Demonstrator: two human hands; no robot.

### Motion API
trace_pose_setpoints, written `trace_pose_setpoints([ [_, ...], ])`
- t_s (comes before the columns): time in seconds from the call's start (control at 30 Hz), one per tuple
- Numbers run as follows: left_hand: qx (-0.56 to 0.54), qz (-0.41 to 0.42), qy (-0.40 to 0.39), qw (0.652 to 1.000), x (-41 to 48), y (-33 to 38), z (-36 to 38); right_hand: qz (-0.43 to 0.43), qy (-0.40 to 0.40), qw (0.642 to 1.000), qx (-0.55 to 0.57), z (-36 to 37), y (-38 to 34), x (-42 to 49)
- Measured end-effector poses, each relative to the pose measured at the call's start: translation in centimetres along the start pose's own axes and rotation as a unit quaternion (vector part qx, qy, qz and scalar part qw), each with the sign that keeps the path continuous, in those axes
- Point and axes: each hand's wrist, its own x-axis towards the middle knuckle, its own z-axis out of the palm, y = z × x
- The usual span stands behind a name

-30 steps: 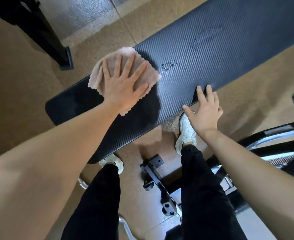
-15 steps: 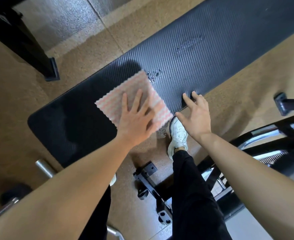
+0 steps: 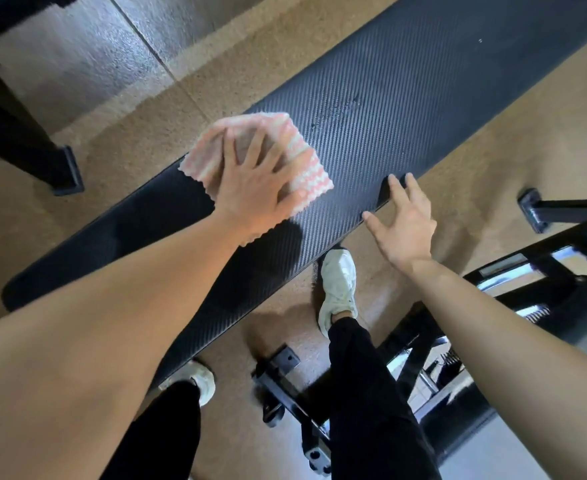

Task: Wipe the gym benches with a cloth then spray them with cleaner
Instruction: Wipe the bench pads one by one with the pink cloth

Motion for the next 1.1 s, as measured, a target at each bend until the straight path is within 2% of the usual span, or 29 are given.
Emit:
trace_pose_setpoints([
  [0.17, -0.018, -0.079, 0.022, 0.996, 4.0, 0.0, -1.2, 0.000, -0.011, 0.999, -0.048, 0.5, 0.2, 1.3],
  [0.27, -0.030, -0.089, 0.044, 0.995, 3.9, 1.5, -0.8, -0.021, -0.022, 0.995, -0.099, 0.4, 0.7, 1.9],
  [0.5, -0.012, 0.053, 0.007, 0.999, 0.5, 7.0, 0.9, -0.074, -0.077, 0.988, -0.114, -0.8, 2.2, 2.6],
  [0.67, 0.023, 0.184, -0.044, 0.982, -1.5, 9.7, 2.2, -0.060, -0.091, 0.993, 0.045, -3.7, 3.1, 4.0],
  [0.73, 0.024, 0.223, -0.048, 0.973, -0.6, 8.9, 1.9, -0.040, -0.071, 0.991, 0.107, -4.7, 3.7, 4.5],
  [0.8, 0.032, 0.250, -0.039, 0.967, 0.8, 7.9, 1.4, -0.022, -0.028, 0.992, 0.124, -5.2, 4.3, 5.0],
  [0.9, 0.034, 0.229, -0.025, 0.972, 4.3, 6.8, 0.1, 0.002, 0.023, 0.992, 0.121, -5.5, 5.0, 6.2],
  [1.1, 0.029, 0.105, 0.005, 0.994, 12.1, 5.4, -2.5, 0.021, 0.017, 0.998, 0.058, -6.2, 5.7, 10.0],
])
